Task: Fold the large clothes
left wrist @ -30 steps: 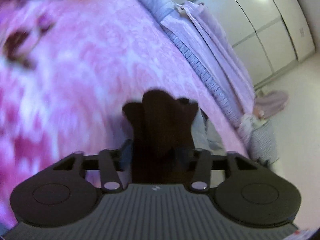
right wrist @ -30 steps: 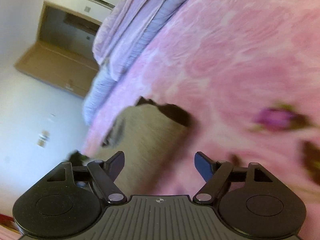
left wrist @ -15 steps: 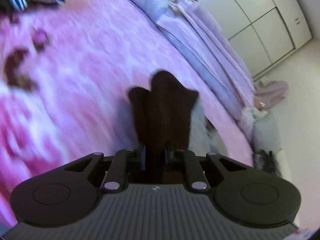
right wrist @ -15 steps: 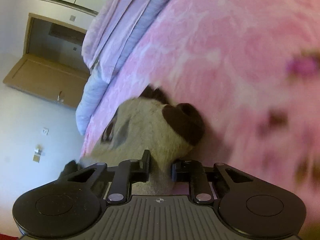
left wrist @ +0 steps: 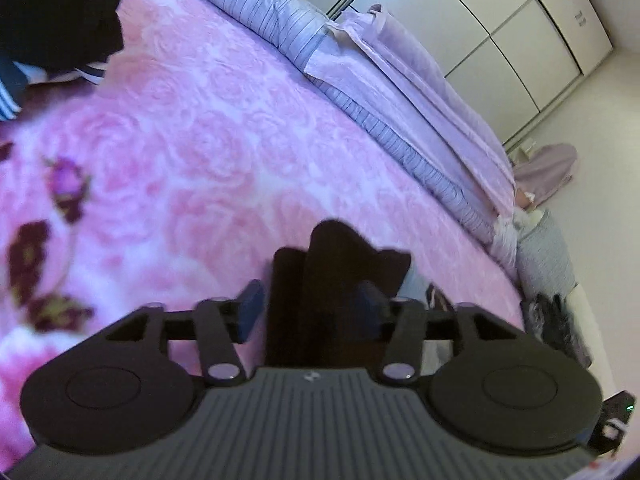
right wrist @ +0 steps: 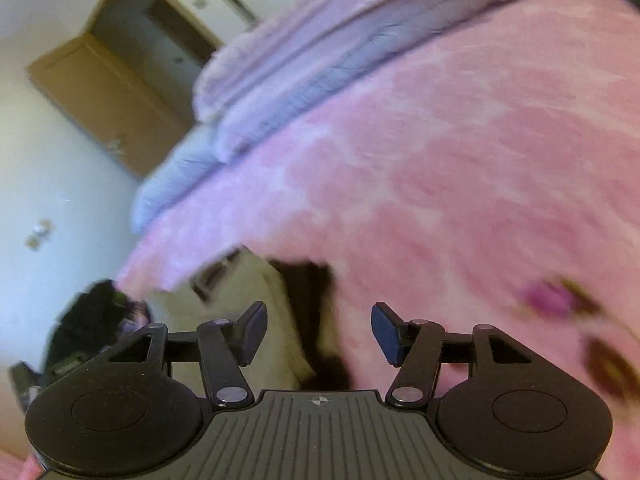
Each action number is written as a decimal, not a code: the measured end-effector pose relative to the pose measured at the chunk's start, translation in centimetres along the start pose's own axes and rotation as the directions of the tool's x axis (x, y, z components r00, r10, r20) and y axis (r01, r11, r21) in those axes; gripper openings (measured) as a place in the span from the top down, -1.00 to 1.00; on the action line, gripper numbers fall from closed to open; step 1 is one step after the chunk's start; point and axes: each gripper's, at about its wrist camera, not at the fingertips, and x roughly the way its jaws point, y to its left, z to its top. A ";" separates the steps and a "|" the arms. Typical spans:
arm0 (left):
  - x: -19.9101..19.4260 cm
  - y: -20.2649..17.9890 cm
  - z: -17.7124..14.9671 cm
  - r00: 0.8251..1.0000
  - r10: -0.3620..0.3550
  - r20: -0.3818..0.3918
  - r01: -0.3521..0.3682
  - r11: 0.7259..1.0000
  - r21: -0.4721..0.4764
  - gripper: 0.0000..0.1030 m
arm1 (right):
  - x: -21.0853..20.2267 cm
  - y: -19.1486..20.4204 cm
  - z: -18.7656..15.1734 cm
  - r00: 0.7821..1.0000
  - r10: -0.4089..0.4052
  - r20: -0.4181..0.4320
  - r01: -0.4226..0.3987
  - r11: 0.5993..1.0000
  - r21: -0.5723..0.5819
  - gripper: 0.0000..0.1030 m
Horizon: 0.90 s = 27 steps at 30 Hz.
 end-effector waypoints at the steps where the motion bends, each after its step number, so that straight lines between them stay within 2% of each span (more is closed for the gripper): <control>1: 0.7 0.2 0.5 1.000 -0.008 -0.003 0.007 1.000 -0.020 -0.09 | 1.2 0.2 0.5 1.000 0.029 -0.011 -0.029 1.000 0.001 -0.07; 3: 2.1 0.5 1.2 1.000 -0.022 -0.012 0.021 0.997 -0.071 -0.18 | 3.9 0.5 1.2 0.996 0.087 -0.037 -0.087 0.996 0.004 -0.07; 4: 2.8 0.7 1.4 0.999 -0.035 -0.017 0.033 0.996 -0.083 -0.19 | 5.5 0.8 1.7 0.995 0.089 -0.053 -0.089 0.996 0.006 -0.07; 6: 3.9 0.6 1.6 0.999 -0.039 -0.031 0.036 0.995 -0.092 -0.19 | 8.0 1.1 2.1 0.991 0.099 -0.088 -0.099 0.995 0.000 -0.07; 8: 4.7 0.5 1.8 0.997 -0.059 -0.040 0.055 0.994 -0.092 -0.09 | 9.4 1.2 1.8 0.990 0.089 -0.112 -0.090 0.996 -0.005 -0.06; 9: 5.0 0.3 1.8 0.997 -0.062 -0.044 0.058 0.994 -0.090 0.12 | 10.0 1.2 1.9 0.989 0.091 -0.115 -0.093 0.996 -0.012 0.04; 10: 5.3 0.2 1.9 0.996 -0.073 -0.049 0.069 0.994 -0.079 0.44 | 10.2 1.2 1.8 0.989 0.098 -0.114 -0.102 0.995 -0.025 0.53; 11: 5.5 -0.1 1.9 0.996 -0.079 -0.052 0.076 0.995 -0.060 0.58 | 9.8 1.2 1.6 0.988 0.102 -0.120 -0.106 0.994 -0.033 0.84; 12: 5.6 -0.4 2.0 0.996 -0.071 -0.045 0.070 0.997 -0.031 0.86 | 9.9 1.3 1.6 0.987 0.108 -0.119 -0.113 0.993 -0.034 0.84; 15: 5.1 -1.3 1.9 1.000 -0.025 0.019 0.023 0.998 0.061 0.89 | 8.0 2.3 1.2 0.994 0.102 -0.027 -0.105 0.986 -0.131 0.91; 18: 5.4 -1.1 1.5 0.999 0.002 0.041 -0.005 0.997 0.071 0.88 | 7.3 2.0 1.1 0.997 -0.019 0.071 0.027 0.992 -0.125 0.92; 21: 6.7 -0.9 1.0 0.999 0.041 0.029 -0.044 0.995 0.089 0.85 | 9.2 1.7 0.0 0.990 -0.137 0.027 0.139 0.976 -0.169 0.92; 24: 7.7 -0.9 0.8 0.997 0.082 0.007 -0.082 0.990 0.116 0.81 | 10.0 2.5 -0.6 0.983 -0.182 0.025 0.183 0.958 -0.221 0.88; 26: 7.3 -1.8 1.0 0.993 0.113 0.011 -0.114 0.980 0.162 0.64 | 9.7 3.0 0.1 0.984 -0.176 0.002 0.173 0.964 -0.200 0.70; 27: 6.8 -2.4 1.1 0.990 0.138 0.030 -0.141 0.973 0.185 0.48 | 9.3 3.3 0.4 0.985 -0.175 -0.008 0.170 0.966 -0.195 0.58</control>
